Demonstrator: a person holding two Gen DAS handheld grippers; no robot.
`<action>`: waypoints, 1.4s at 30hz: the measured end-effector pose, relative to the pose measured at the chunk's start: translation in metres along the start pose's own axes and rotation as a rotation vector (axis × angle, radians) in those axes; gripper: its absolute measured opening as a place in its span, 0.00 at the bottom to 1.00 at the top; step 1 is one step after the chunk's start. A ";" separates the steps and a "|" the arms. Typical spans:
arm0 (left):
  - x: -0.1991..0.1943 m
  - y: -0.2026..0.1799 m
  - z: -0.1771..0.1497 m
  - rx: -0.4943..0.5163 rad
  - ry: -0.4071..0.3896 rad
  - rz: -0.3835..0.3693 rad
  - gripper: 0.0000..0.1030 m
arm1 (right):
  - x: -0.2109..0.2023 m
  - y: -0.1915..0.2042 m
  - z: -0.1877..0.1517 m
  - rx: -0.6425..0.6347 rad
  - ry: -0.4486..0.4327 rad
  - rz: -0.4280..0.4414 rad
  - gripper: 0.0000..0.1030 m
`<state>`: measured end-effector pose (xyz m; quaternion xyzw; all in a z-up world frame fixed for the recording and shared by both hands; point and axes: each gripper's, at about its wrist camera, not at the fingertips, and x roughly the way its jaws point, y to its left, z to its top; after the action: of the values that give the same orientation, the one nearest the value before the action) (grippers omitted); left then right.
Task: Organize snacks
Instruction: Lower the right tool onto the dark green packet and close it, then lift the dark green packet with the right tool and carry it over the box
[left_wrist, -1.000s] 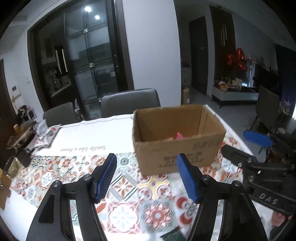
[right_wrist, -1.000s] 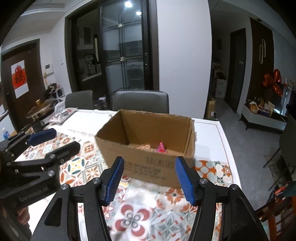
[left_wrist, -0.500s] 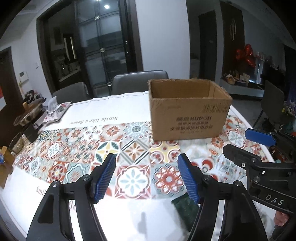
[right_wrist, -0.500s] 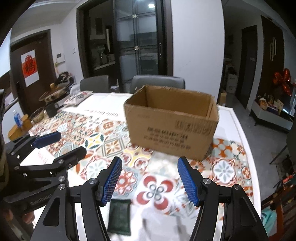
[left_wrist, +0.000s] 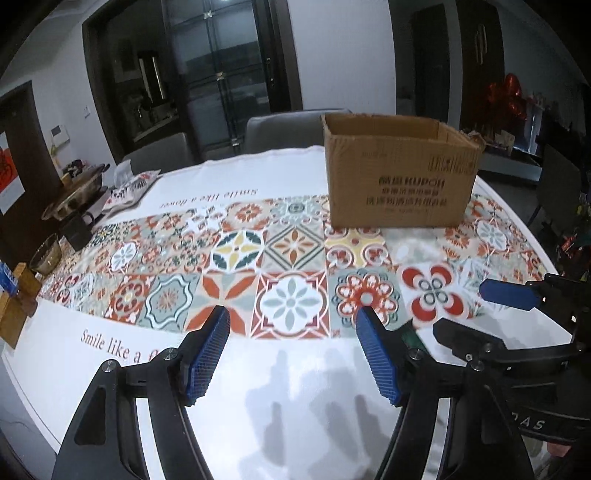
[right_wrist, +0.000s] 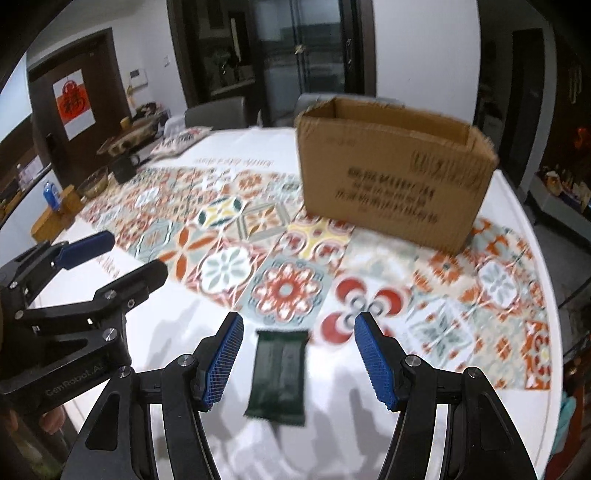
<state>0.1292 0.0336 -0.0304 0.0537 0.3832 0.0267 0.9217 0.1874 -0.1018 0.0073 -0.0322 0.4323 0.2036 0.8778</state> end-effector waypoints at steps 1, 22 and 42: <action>0.002 0.002 -0.005 -0.002 0.010 -0.008 0.68 | 0.003 0.002 -0.002 -0.005 0.010 0.001 0.62; 0.048 0.012 -0.047 -0.015 0.163 -0.004 0.68 | 0.068 0.020 -0.028 -0.033 0.208 -0.024 0.61; 0.066 0.009 -0.048 -0.030 0.219 -0.019 0.68 | 0.085 0.021 -0.027 -0.061 0.228 -0.043 0.45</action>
<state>0.1414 0.0525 -0.1097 0.0330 0.4818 0.0296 0.8751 0.2052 -0.0604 -0.0724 -0.0913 0.5222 0.1927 0.8257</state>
